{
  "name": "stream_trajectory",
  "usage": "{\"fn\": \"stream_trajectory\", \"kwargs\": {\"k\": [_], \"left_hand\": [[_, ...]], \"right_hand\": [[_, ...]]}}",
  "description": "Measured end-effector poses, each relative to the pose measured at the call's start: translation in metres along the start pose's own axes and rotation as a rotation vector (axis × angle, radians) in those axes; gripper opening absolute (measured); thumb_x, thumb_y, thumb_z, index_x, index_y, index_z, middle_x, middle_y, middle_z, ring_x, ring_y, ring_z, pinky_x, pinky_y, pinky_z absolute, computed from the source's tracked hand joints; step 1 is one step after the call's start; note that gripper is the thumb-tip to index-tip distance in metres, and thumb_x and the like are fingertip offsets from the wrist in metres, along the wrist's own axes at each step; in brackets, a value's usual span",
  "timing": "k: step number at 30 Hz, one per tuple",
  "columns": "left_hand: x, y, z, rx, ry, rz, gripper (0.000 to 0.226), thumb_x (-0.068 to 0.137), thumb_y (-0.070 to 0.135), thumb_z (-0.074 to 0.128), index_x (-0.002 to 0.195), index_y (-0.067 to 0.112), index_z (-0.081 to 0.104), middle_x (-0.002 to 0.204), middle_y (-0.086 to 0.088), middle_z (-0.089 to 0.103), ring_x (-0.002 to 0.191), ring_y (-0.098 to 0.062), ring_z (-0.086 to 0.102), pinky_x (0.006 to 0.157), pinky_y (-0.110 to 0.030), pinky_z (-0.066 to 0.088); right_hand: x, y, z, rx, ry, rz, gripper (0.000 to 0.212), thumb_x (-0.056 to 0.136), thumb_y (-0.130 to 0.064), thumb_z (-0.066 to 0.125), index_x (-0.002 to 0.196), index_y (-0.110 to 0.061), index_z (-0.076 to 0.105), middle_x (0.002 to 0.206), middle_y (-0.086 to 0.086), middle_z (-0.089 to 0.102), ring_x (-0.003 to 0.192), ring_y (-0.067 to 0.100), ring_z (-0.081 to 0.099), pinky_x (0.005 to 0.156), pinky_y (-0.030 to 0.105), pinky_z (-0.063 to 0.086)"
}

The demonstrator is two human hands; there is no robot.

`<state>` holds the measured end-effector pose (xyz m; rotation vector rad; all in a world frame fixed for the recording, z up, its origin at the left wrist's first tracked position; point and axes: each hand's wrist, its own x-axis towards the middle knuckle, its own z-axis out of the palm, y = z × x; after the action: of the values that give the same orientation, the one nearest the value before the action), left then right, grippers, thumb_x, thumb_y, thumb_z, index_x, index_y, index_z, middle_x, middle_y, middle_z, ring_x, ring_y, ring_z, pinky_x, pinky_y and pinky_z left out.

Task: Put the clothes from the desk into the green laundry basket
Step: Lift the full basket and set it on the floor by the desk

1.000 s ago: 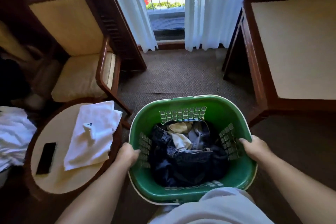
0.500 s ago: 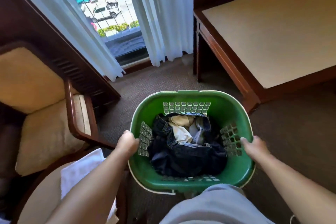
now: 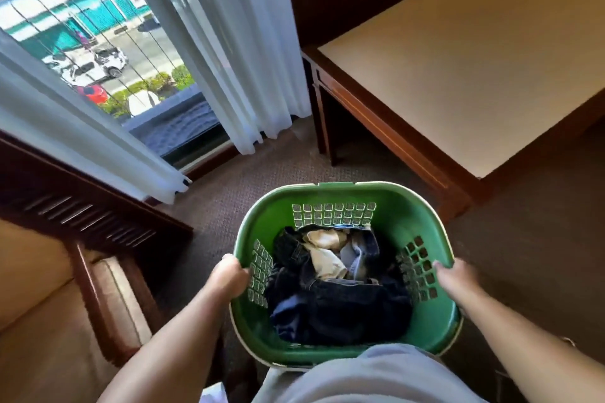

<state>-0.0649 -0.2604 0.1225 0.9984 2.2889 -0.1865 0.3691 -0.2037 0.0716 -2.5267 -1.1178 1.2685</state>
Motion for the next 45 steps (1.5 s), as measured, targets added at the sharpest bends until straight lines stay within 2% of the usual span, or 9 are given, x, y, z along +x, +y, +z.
{"fn": "stream_trajectory", "kwargs": {"k": [11, 17, 23, 28, 31, 35, 38, 41, 45], "left_hand": [[0.136, 0.051, -0.103, 0.252, -0.063, 0.38, 0.044, 0.095, 0.032, 0.064, 0.123, -0.002, 0.058, 0.114, -0.017, 0.067, 0.105, -0.033, 0.067, 0.08, -0.031, 0.051], [0.165, 0.114, -0.129, 0.393, -0.047, 0.501, 0.051, 0.1, 0.033, 0.061, 0.133, -0.004, 0.048, 0.125, -0.019, 0.063, 0.114, -0.034, 0.062, 0.086, -0.032, 0.047], [0.187, 0.159, -0.131, 0.443, -0.051, 0.581, 0.047, 0.099, 0.033, 0.06, 0.127, -0.004, 0.054, 0.106, -0.014, 0.064, 0.09, -0.027, 0.061, 0.073, -0.032, 0.047], [0.2, 0.177, -0.131, 0.477, -0.099, 0.625, 0.053, 0.1, 0.035, 0.061, 0.132, -0.005, 0.047, 0.118, -0.019, 0.064, 0.105, -0.034, 0.064, 0.081, -0.034, 0.049], [0.212, 0.192, -0.128, 0.51, -0.129, 0.688, 0.052, 0.1, 0.036, 0.061, 0.133, -0.003, 0.046, 0.111, -0.014, 0.062, 0.099, -0.031, 0.062, 0.077, -0.032, 0.044], [0.23, 0.214, -0.128, 0.576, -0.188, 0.775, 0.05, 0.103, 0.033, 0.058, 0.134, -0.003, 0.044, 0.103, -0.011, 0.057, 0.089, -0.025, 0.058, 0.066, -0.029, 0.043], [0.245, 0.229, -0.132, 0.59, -0.221, 0.825, 0.048, 0.103, 0.03, 0.058, 0.134, -0.004, 0.045, 0.104, -0.01, 0.057, 0.088, -0.023, 0.057, 0.059, -0.028, 0.041], [0.262, 0.239, -0.133, 0.616, -0.24, 0.817, 0.05, 0.102, 0.032, 0.059, 0.135, -0.003, 0.046, 0.112, -0.013, 0.061, 0.096, -0.027, 0.062, 0.071, -0.03, 0.046], [0.272, 0.242, -0.134, 0.596, -0.235, 0.814, 0.033, 0.1, 0.031, 0.062, 0.118, 0.005, 0.052, 0.127, -0.023, 0.063, 0.115, -0.039, 0.063, 0.09, -0.038, 0.05]], "right_hand": [[-0.071, -0.06, 0.06, 0.278, 0.209, 0.301, 0.049, 0.102, -0.02, 0.056, 0.136, 0.014, 0.047, 0.14, 0.033, 0.05, 0.128, 0.045, 0.052, 0.101, 0.043, 0.044], [-0.088, -0.06, 0.079, 0.346, 0.234, 0.426, 0.048, 0.099, -0.026, 0.061, 0.125, 0.015, 0.058, 0.128, 0.033, 0.06, 0.119, 0.043, 0.06, 0.094, 0.041, 0.049], [-0.086, -0.062, 0.081, 0.465, 0.287, 0.486, 0.046, 0.094, -0.031, 0.067, 0.112, 0.011, 0.067, 0.108, 0.03, 0.069, 0.099, 0.041, 0.068, 0.082, 0.044, 0.057], [-0.09, -0.072, 0.087, 0.582, 0.32, 0.571, 0.047, 0.096, -0.028, 0.066, 0.122, 0.01, 0.06, 0.122, 0.03, 0.064, 0.109, 0.043, 0.065, 0.084, 0.044, 0.055], [-0.092, -0.079, 0.095, 0.727, 0.306, 0.68, 0.045, 0.098, -0.023, 0.064, 0.127, 0.011, 0.057, 0.128, 0.029, 0.061, 0.114, 0.043, 0.062, 0.082, 0.042, 0.051], [-0.098, -0.09, 0.117, 0.959, 0.305, 0.817, 0.045, 0.101, -0.012, 0.058, 0.138, 0.009, 0.046, 0.143, 0.026, 0.05, 0.128, 0.043, 0.051, 0.1, 0.049, 0.044], [-0.105, -0.101, 0.136, 1.045, 0.43, 0.876, 0.039, 0.098, -0.016, 0.064, 0.126, 0.01, 0.056, 0.121, 0.028, 0.061, 0.108, 0.043, 0.062, 0.086, 0.046, 0.05], [-0.11, -0.117, 0.152, 1.062, 0.533, 0.894, 0.041, 0.094, -0.028, 0.07, 0.114, 0.007, 0.063, 0.109, 0.025, 0.066, 0.087, 0.035, 0.061, 0.08, 0.045, 0.053], [-0.112, -0.125, 0.175, 1.056, 0.58, 0.907, 0.045, 0.092, -0.038, 0.07, 0.1, 0.006, 0.067, 0.095, 0.024, 0.069, 0.083, 0.038, 0.069, 0.08, 0.053, 0.06]]}}
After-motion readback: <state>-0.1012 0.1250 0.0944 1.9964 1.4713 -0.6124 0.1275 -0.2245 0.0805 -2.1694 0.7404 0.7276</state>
